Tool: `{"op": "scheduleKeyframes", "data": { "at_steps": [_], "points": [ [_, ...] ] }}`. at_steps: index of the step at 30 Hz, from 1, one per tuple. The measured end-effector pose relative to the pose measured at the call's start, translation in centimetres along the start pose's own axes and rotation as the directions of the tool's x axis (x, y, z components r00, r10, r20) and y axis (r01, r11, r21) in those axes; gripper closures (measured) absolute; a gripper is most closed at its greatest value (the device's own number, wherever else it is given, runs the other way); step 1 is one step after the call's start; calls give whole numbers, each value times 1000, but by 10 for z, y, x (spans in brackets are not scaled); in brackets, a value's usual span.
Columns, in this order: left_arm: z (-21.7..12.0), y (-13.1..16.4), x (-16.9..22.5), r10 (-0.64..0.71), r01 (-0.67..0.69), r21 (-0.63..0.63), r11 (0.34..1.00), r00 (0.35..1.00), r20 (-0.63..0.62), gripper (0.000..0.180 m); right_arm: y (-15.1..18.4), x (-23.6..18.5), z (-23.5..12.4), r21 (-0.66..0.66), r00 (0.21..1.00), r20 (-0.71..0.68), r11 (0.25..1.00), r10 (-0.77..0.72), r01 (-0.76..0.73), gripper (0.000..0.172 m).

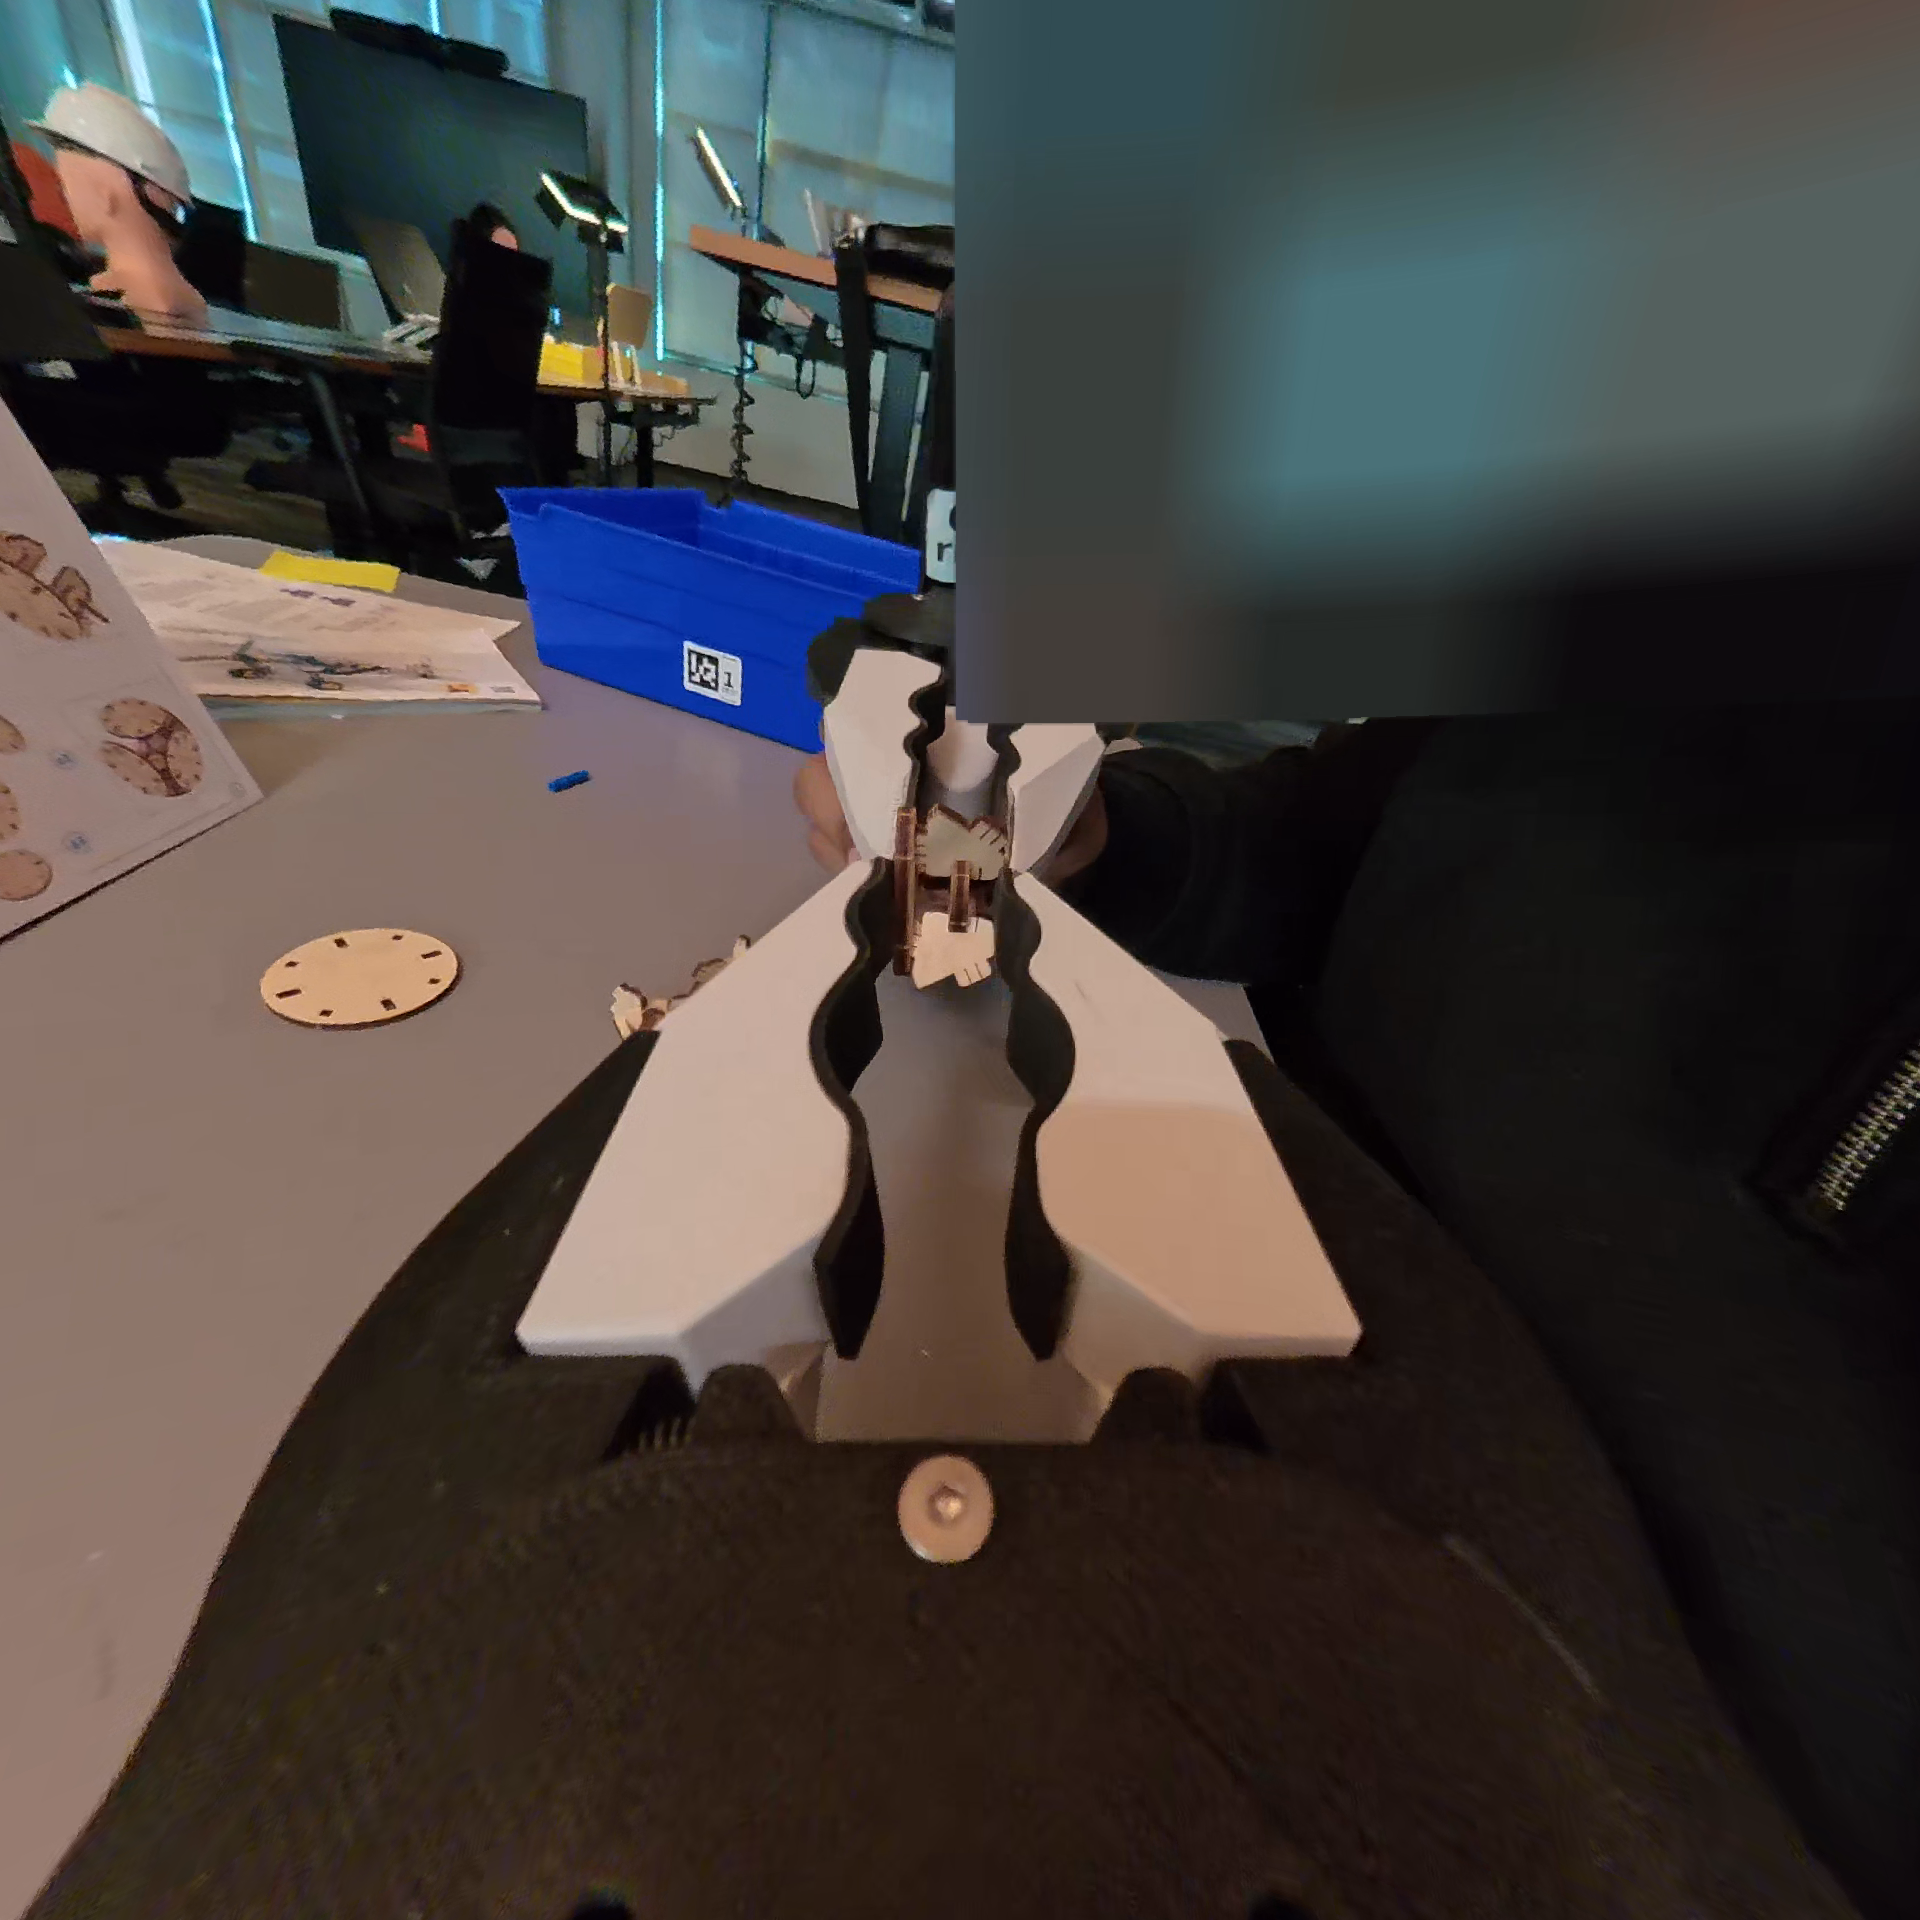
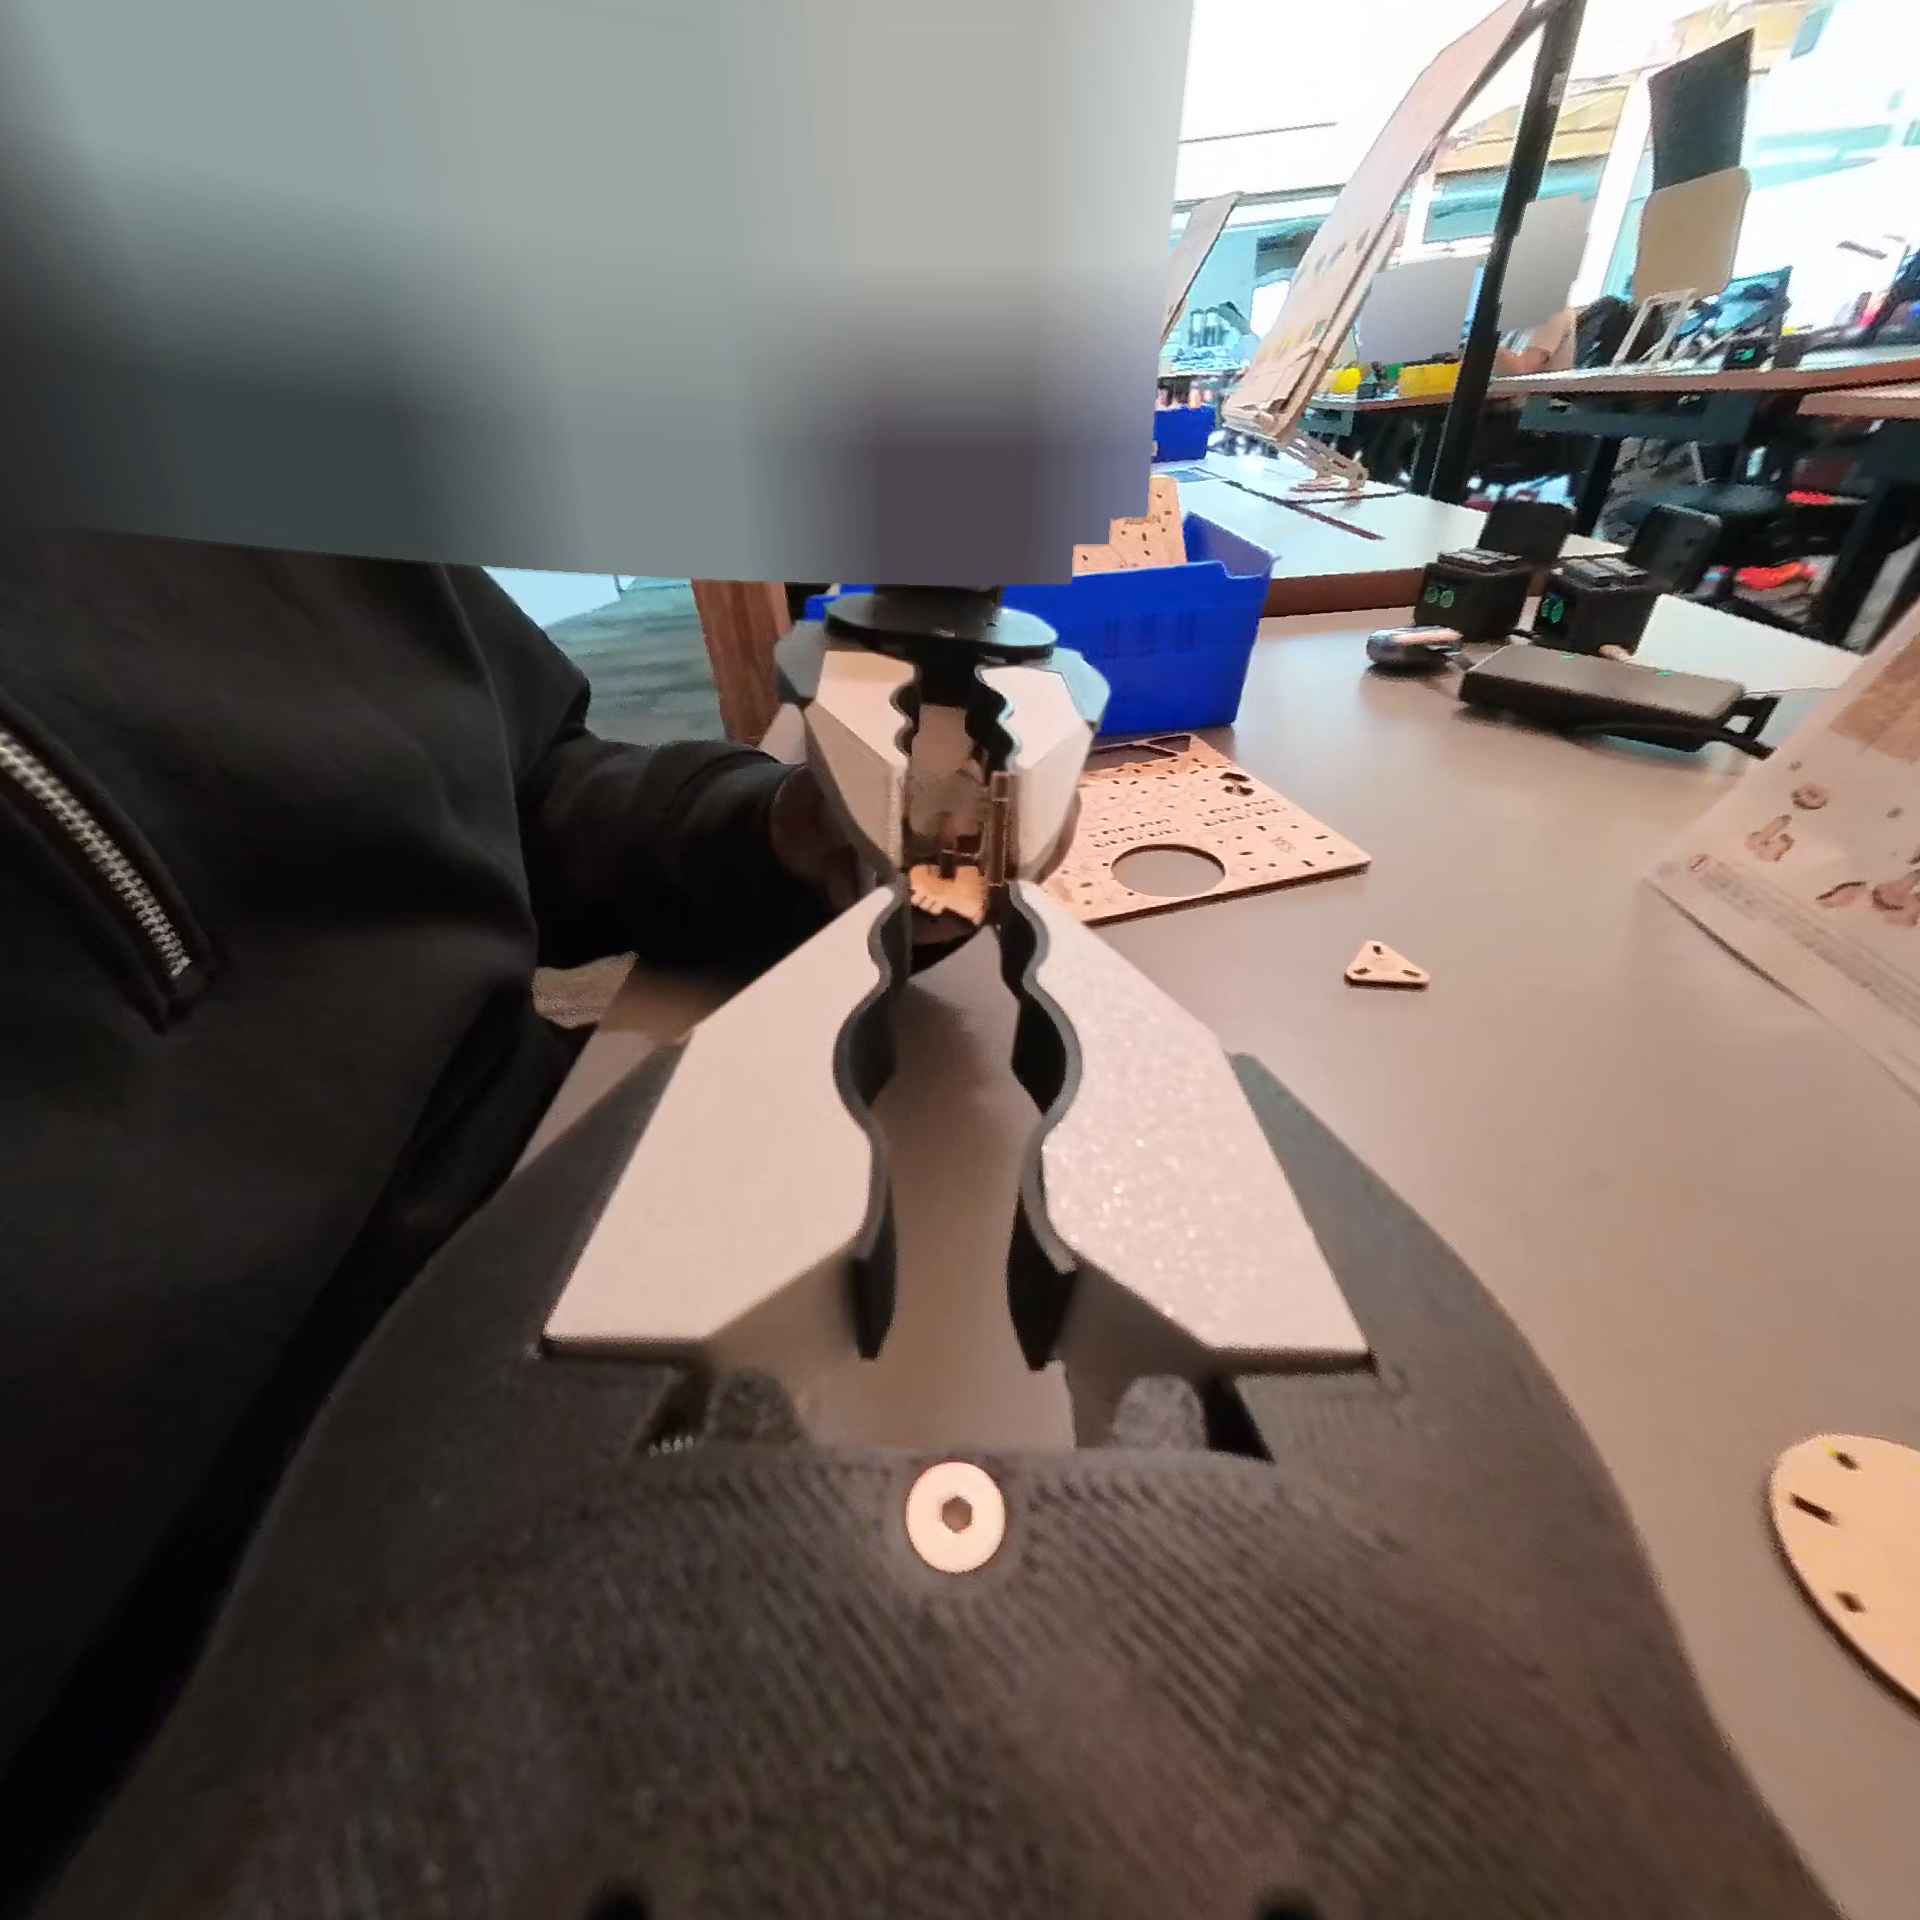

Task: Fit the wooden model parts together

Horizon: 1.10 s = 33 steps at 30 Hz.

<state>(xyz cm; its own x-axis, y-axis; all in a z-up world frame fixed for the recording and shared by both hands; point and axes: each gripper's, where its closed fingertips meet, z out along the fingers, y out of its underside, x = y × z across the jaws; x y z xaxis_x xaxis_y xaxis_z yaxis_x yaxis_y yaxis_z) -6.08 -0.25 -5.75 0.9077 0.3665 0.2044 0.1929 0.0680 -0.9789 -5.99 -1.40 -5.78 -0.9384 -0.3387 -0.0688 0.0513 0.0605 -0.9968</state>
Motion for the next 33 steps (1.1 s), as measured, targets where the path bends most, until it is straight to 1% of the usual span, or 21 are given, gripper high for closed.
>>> {"op": "scheduleKeyframes", "data": {
  "at_steps": [2, 5, 8, 10, 12, 14, 18, 20, 24, 29, 31, 33],
  "points": [
    [1, 0, 0, -1, 1, 0, 1000, 1000, -5, 161, -1, -1, -1, -15, 1000, -10, 1000, -23, 22, 157],
    [0, 1, -1, 7, -7, -2, 1000, 1000, -2, 155, -3, 0, -3, -27, 999, -30, 999, -42, 41, 157],
    [0, -1, 1, -13, 13, 13, 1000, 1000, -26, 149, 3, 3, -2, -69, 997, -60, 996, -57, 53, 156],
    [-1, -3, 1, -32, 33, 27, 999, 999, -41, 149, 5, 3, -1, -84, 996, -63, 995, -62, 57, 156],
    [-3, -5, 1, -57, 59, 41, 997, 997, -58, 150, 6, 2, 0, -88, 995, -67, 994, -70, 64, 156],
    [-4, -7, 1, -85, 89, 55, 994, 993, -76, 155, 5, 2, 0, -86, 995, -69, 994, -76, 70, 157],
    [-8, -12, 0, -109, 116, 80, 990, 990, -89, 156, 4, 4, 0, -76, 994, -76, 994, -79, 73, 157],
    [-8, -11, -1, -120, 127, 78, 989, 989, -90, 161, 4, 3, 0, -71, 994, -70, 995, -79, 74, 157],
    [-8, -11, -2, -144, 152, 77, 985, 984, -101, 161, 4, 3, 0, -69, 994, -71, 995, -81, 76, 157],
    [-7, -11, -4, -163, 171, 77, 982, 981, -102, 160, 4, 5, -1, -54, 995, -74, 997, -63, 59, 156],
    [-6, -9, -5, -184, 192, 70, 979, 977, -108, 153, 2, 9, -2, -40, 996, -86, 999, -39, 36, 157],
    [-5, -7, -5, -210, 218, 63, 974, 971, -117, 148, 0, 11, -3, -6, 997, -80, 1000, 24, -25, 157]
  ]
}}
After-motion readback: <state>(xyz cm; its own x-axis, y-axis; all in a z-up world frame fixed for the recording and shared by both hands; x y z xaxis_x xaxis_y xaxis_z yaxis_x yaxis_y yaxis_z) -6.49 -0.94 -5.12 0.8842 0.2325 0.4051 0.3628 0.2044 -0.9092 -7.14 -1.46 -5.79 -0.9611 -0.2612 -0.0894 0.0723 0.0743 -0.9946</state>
